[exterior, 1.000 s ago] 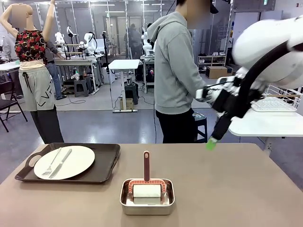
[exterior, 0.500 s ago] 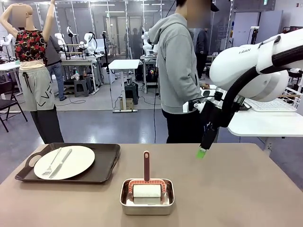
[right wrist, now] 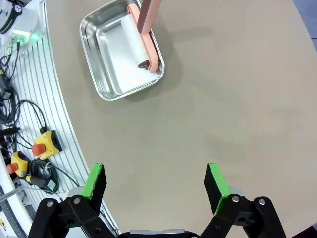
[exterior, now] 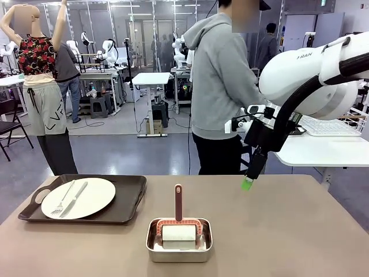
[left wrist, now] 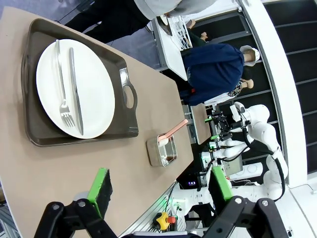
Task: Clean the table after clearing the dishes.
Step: When the left (or right) Handle tray is removed, use the left hand (or right hand) to clean the left (or right) side of the table with the Lint Roller.
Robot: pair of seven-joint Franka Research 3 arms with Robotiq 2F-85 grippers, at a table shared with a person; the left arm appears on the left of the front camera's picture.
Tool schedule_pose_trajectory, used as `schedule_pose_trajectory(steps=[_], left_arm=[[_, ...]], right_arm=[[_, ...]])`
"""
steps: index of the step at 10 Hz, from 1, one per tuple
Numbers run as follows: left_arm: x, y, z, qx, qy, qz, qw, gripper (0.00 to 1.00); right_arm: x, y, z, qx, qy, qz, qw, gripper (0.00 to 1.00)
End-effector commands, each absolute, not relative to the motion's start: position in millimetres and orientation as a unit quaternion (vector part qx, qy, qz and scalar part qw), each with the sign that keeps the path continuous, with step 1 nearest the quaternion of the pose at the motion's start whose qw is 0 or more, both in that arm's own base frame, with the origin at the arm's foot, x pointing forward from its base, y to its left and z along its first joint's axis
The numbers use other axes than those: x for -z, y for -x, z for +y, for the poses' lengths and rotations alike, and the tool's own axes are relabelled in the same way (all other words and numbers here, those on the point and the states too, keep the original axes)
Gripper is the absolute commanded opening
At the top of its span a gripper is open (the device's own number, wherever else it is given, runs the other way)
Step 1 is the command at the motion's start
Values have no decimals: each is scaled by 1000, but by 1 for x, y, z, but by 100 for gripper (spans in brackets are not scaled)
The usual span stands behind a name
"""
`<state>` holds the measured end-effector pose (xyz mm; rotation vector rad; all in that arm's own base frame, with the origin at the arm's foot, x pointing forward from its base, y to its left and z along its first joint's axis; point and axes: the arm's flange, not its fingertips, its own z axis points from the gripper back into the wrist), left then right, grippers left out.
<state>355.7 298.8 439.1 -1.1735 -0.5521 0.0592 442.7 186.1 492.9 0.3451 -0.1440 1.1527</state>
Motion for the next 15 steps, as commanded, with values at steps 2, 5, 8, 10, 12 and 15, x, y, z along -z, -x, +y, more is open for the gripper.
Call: schedule_pose_trajectory(steps=[2, 5, 8, 10, 12, 15], left_arm=[[-441, -354, 300, -26, 546, -260, 796, 100], [-441, -354, 300, -26, 546, -260, 796, 100], [-441, -354, 300, -26, 546, -260, 796, 100], [-441, -354, 300, -26, 546, -260, 796, 100], [-441, -354, 300, -26, 546, -260, 796, 100], [-441, -354, 300, -26, 546, -260, 796, 100]], right_arm=[[-491, -467, 232, -623, -174, -51, 761, 100], [-477, -474, 289, -677, -138, -7, 723, 100], [-456, -490, 340, -727, -112, 17, 677, 100], [-449, -497, 359, -742, -103, 38, 661, 100], [-444, -505, 374, -747, -97, 55, 655, 100], [-430, -512, 391, -748, -110, 67, 651, 100]])
